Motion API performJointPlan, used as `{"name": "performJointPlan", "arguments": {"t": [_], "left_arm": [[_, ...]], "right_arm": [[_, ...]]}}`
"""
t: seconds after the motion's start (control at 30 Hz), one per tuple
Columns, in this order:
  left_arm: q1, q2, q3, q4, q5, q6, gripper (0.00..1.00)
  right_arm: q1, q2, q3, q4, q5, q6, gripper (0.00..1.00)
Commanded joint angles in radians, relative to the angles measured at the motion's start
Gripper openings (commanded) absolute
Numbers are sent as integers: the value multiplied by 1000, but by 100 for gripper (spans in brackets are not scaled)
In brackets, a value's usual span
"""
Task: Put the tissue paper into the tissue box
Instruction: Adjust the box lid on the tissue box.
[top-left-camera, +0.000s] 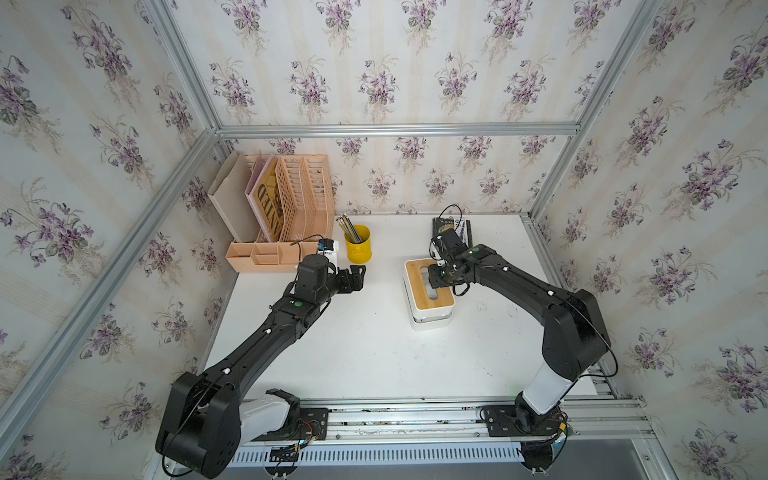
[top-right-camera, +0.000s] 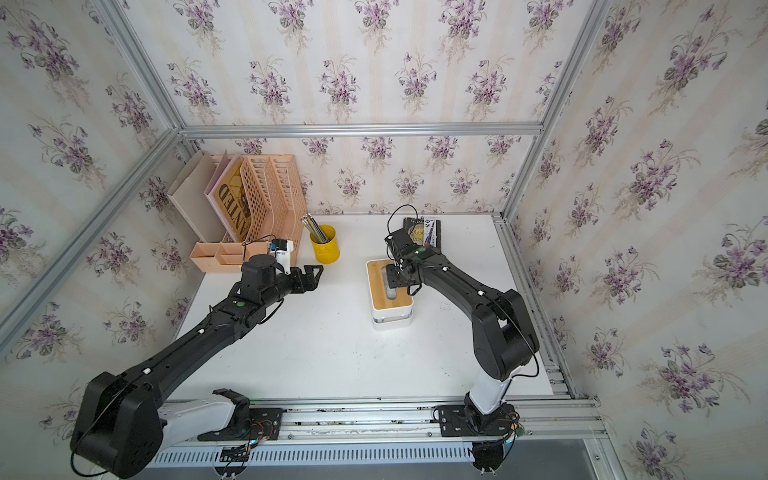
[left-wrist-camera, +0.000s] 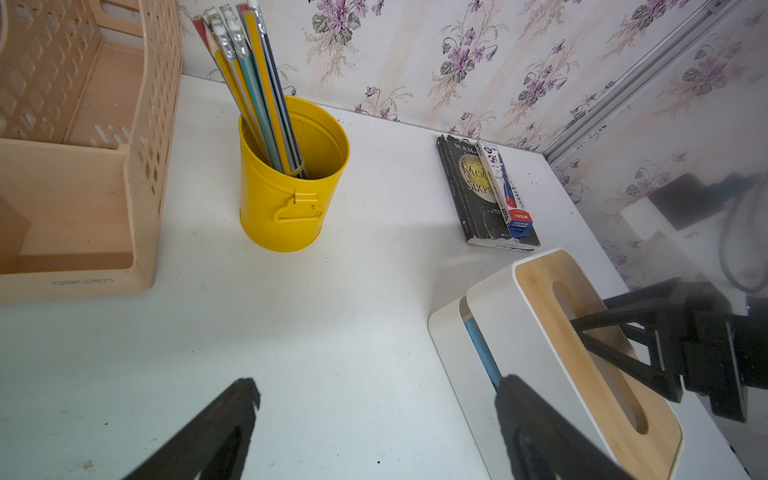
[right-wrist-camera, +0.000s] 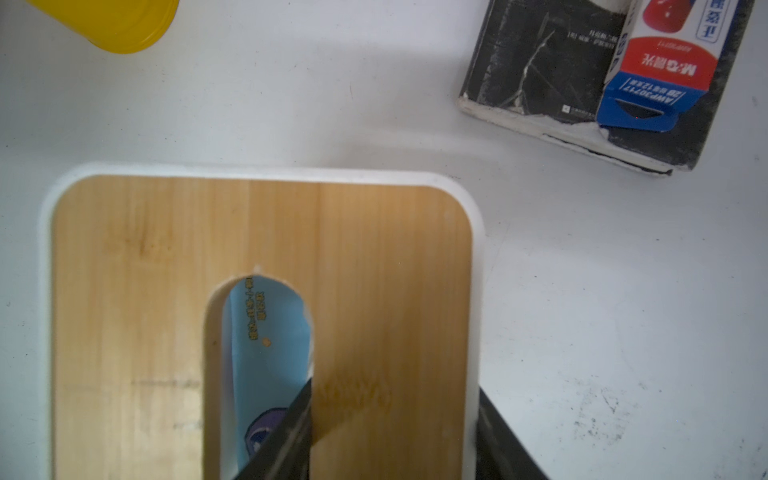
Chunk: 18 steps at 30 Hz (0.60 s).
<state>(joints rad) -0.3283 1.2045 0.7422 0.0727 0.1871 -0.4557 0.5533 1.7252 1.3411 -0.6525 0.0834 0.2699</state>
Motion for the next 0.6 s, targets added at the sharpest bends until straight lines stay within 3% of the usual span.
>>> {"name": "performJointPlan", "arguments": {"t": [0.0, 0.57], "left_arm": [[0, 1, 8, 36, 8, 5, 94], [0, 13, 11, 38, 15, 1, 94]], "right_arm": [[-1, 5, -3, 24, 8, 5, 31], [-1, 8, -43, 47, 12, 2, 31]]}}
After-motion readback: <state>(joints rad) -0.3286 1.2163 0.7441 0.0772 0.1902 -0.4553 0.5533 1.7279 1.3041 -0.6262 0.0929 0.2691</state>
